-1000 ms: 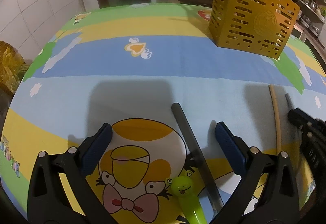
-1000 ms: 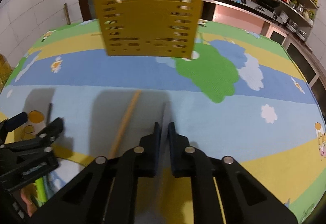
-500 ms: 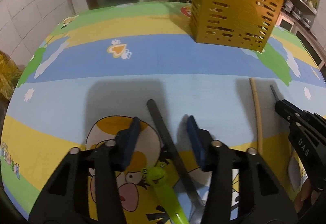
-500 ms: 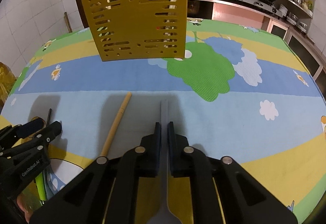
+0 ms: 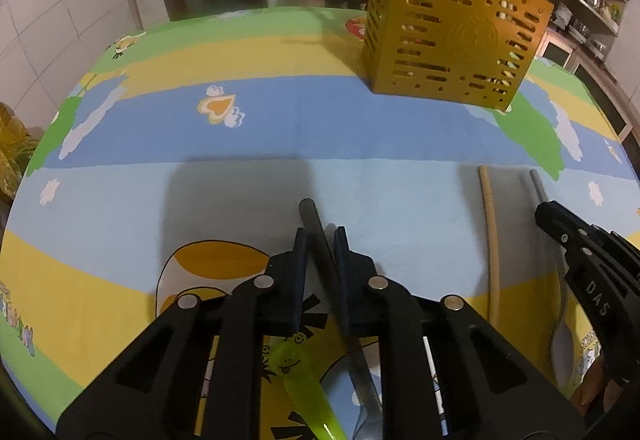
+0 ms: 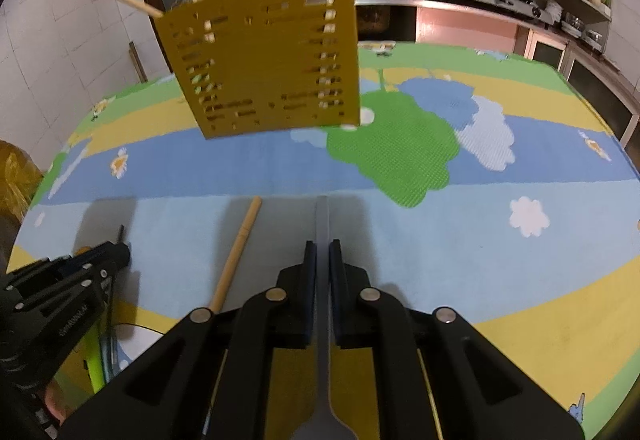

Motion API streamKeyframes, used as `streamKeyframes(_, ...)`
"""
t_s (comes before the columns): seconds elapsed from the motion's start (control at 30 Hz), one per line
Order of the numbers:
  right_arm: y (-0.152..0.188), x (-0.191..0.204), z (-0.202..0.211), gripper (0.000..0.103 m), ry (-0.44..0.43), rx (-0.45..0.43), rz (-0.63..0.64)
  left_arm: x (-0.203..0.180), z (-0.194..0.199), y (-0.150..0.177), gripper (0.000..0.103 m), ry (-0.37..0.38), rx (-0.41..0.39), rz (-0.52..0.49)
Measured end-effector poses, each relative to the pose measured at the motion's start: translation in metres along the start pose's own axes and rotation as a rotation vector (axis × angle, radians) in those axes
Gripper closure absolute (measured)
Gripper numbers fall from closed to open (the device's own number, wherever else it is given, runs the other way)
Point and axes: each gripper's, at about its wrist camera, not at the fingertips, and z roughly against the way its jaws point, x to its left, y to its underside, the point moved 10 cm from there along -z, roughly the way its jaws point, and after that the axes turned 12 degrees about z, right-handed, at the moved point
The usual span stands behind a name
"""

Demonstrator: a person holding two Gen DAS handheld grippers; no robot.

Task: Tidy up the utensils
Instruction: 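Lift the knife and spoon and carry them over the yellow holder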

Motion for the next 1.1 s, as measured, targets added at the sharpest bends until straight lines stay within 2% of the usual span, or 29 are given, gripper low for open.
streamKeyframes(0.13, -0.008, -0.003, 0.014, 0.096, -0.011, -0.064, -0.018, -0.005, 0.013, -0.006, 0.093, 0.018, -0.061, -0.005)
streamKeyframes(0.2, -0.014, -0.005, 0.024, 0.096, -0.005, -0.105, -0.018, -0.006, 0.025, -0.011, 0.100, 0.027, -0.106, -0.007)
streamKeyframes(0.43, -0.033, -0.010, 0.065, 0.096, 0.039, -0.276, -0.007, -0.013, 0.069, -0.027, 0.101, 0.068, -0.274, -0.015)
streamKeyframes(0.77, -0.044, -0.012, 0.094, 0.096, 0.056, -0.399, -0.007, -0.011, 0.102, -0.039, 0.101, 0.168, -0.374, 0.026)
streamKeyframes(1.1, -0.056, -0.012, 0.110, 0.096, 0.099, -0.463, 0.036, -0.016, 0.119, -0.055, 0.101, 0.186, -0.443, 0.005)
